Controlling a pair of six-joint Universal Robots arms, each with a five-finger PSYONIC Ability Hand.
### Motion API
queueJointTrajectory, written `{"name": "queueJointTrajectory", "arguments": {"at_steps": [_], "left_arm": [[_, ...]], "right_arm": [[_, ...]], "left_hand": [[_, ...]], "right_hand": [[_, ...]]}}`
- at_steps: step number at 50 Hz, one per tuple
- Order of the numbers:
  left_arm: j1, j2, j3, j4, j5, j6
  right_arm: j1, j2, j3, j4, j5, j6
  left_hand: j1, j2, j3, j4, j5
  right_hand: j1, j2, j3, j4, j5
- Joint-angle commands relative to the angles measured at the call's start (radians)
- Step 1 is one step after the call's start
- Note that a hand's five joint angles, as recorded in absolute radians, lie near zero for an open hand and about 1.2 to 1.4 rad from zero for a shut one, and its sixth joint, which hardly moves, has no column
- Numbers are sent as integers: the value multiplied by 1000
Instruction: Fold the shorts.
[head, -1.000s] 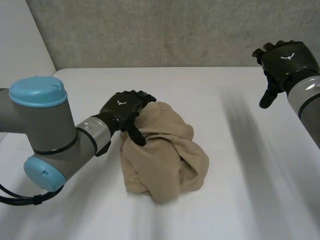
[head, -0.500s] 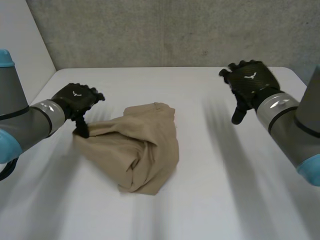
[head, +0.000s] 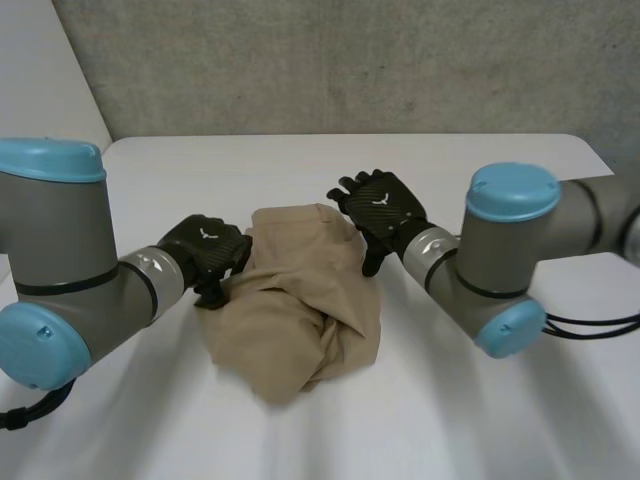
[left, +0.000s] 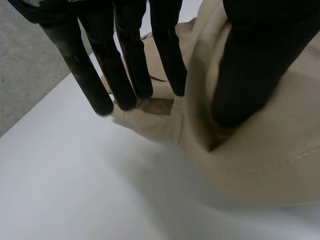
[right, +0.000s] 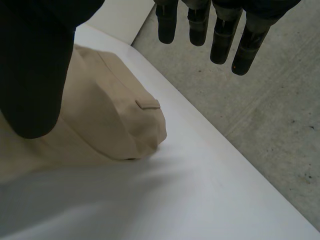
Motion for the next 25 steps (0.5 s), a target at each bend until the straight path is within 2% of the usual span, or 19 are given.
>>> {"name": "queueJointTrajectory", "arguments": {"at_steps": [1,6,7,10,11,12,15,16,18,19,21,23,25], "left_arm": [[1,18,-6,-1,-2,0],[-2,46,-29,-1,1,-15],[-2,58,-37,0,3,-17],[-6,71,-42,5,3,-18],[-9,77,-40,6,4,-18],[-12,78,-37,11,4,-18],[-17,84,-19,34,3,-20],[-22,92,9,87,1,-27],[-25,95,23,115,0,-32],[-32,100,50,181,-8,-52],[-43,113,79,253,-29,-69],[-46,132,98,310,-59,-81],[-48,150,119,397,-106,-90]], "right_arm": [[12,186,-169,-36,-12,-99],[19,238,-220,-43,-30,-219],[22,249,-227,-44,-55,-242],[30,255,-229,-46,-102,-254],[32,255,-229,-46,-134,-256],[33,249,-229,-47,-145,-256],[35,216,-226,-59,-148,-248],[35,197,-223,-67,-135,-243],[35,120,-207,-95,-66,-230],[35,62,-189,-104,-3,-214],[33,2,-163,-105,57,-196],[29,-137,-96,-102,134,-171],[27,-249,-33,-93,151,-179]], "left_hand": [[581,617,619,627,632],[616,652,654,662,667],[616,652,654,662,667],[616,652,654,662,667],[616,652,654,662,667],[616,652,654,662,667],[616,652,654,662,667],[616,652,654,662,667],[616,652,654,662,667],[616,652,654,662,667],[616,652,654,662,667],[616,652,654,662,667],[616,652,654,662,667]], "right_hand": [[35,-12,-22,-60,-61],[238,192,182,144,143],[436,390,380,342,341],[795,749,739,701,700],[1172,1125,1115,1077,1076],[1256,1209,1199,1161,1160],[1257,1210,1200,1162,1161],[1257,1210,1200,1162,1161],[1257,1210,1200,1162,1161],[1257,1210,1200,1162,1161],[1257,1210,1200,1162,1161],[1257,1210,1200,1162,1161],[1257,1210,1200,1162,1161]]}}
